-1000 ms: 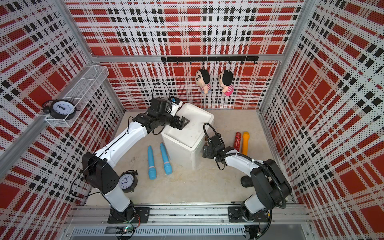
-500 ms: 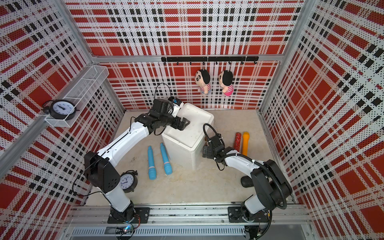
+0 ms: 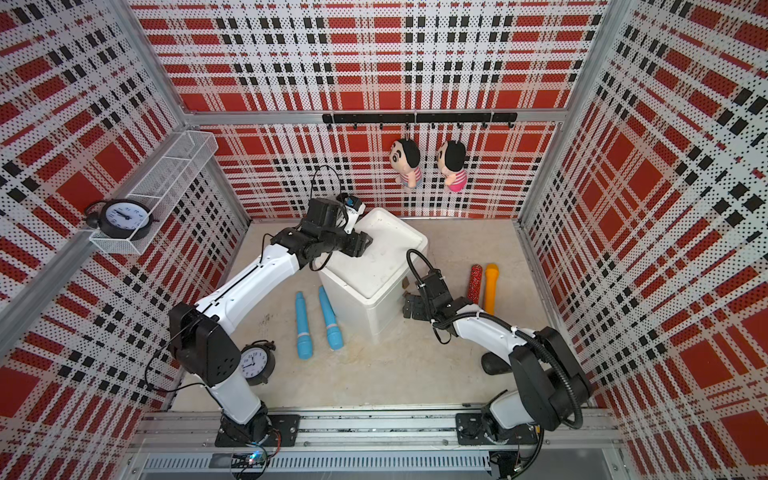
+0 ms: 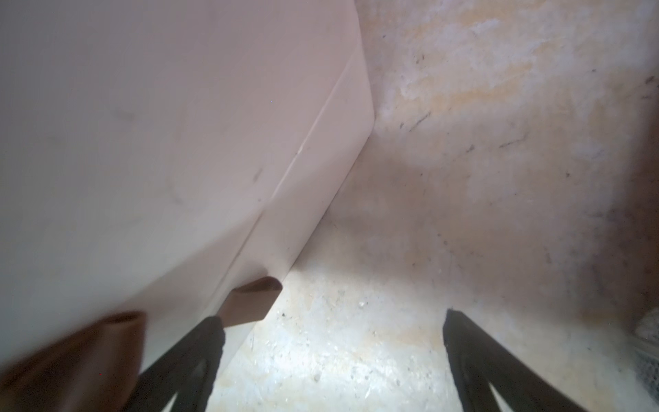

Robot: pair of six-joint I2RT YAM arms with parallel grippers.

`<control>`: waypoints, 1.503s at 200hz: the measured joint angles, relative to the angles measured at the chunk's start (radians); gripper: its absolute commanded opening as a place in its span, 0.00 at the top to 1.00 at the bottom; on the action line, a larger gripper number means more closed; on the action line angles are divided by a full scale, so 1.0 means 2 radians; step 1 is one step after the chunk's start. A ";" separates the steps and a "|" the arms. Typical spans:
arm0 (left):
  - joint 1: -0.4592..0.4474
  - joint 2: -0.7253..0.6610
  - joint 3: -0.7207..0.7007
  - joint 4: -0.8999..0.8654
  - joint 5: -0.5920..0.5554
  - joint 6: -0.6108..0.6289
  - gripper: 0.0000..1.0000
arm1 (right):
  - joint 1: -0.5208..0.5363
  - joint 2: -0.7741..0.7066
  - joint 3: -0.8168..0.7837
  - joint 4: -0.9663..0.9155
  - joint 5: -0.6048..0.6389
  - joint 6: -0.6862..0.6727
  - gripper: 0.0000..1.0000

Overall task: Take the microphone out of the drawer
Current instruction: Close the drawer of the storage box.

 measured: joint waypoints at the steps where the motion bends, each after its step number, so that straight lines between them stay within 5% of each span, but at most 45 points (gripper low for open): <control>1: 0.000 0.000 0.000 0.000 0.000 0.001 0.44 | 0.000 0.000 0.000 0.000 -0.001 0.000 0.00; 61: -0.001 0.000 0.000 -0.002 -0.002 0.007 0.57 | -0.003 -0.011 -0.022 0.025 -0.009 -0.039 0.03; 156: -0.001 0.001 0.006 -0.012 0.002 0.007 0.95 | -0.005 -0.043 -0.081 0.089 -0.007 -0.060 0.09; 239: -0.001 0.002 0.009 -0.015 0.004 0.006 1.00 | -0.005 -0.073 -0.150 0.181 -0.022 -0.071 0.17; 253: -0.001 0.002 0.010 -0.017 0.004 0.006 0.83 | -0.005 -0.073 -0.150 0.188 -0.024 -0.071 0.17; 262: -0.001 0.002 0.010 -0.018 0.004 0.006 0.58 | -0.005 -0.073 -0.150 0.191 -0.024 -0.071 0.17; 280: -0.002 0.002 0.014 -0.025 0.005 0.005 0.34 | -0.005 -0.073 -0.150 0.194 -0.025 -0.072 0.16; 300: -0.003 0.003 0.023 -0.031 0.014 0.000 0.23 | -0.005 -0.073 -0.150 0.196 -0.027 -0.073 0.16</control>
